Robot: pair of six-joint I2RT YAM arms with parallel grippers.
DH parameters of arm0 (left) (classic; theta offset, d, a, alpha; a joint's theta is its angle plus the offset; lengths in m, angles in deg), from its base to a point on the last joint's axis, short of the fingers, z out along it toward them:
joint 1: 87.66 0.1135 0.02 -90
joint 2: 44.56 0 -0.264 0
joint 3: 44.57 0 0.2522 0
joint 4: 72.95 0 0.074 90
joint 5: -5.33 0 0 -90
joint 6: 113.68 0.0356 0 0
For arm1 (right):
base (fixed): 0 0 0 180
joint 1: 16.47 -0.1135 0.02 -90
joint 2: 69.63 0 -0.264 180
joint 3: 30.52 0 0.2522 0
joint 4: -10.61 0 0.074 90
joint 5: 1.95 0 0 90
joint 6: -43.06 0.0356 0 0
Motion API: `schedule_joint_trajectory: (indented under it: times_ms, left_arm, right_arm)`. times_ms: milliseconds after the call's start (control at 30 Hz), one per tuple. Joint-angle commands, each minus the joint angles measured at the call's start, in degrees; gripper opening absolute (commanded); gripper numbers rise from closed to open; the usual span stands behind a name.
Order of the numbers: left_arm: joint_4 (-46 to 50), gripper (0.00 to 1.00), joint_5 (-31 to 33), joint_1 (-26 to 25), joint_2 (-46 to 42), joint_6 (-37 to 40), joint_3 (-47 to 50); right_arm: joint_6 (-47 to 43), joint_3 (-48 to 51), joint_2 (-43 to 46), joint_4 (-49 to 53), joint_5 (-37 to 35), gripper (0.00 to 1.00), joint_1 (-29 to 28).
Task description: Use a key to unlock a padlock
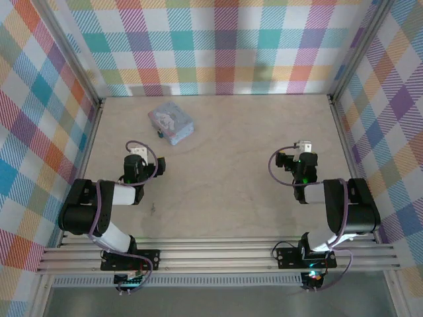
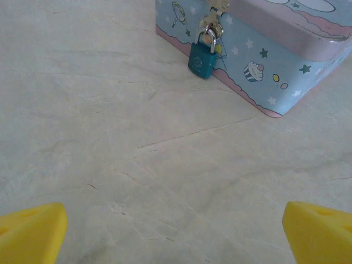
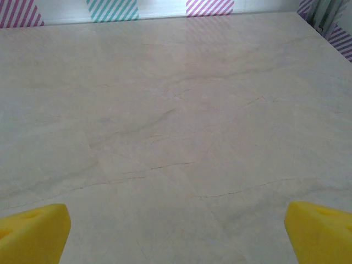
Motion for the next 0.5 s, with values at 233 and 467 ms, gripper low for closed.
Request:
schedule_joint_trajectory:
  times_ms: [233, 467]
  left_arm:
    - [-2.24, 1.00, -0.77, 0.84, 0.09, 0.75, -1.14]
    - [-2.25, 1.00, -0.84, 0.81, 0.09, 0.74, -1.14]
  right_arm:
    - [0.86, -0.62, 0.45, -0.61, 0.67, 1.00, 0.21]
    - [0.85, -0.70, 0.34, -0.60, 0.68, 1.00, 0.22]
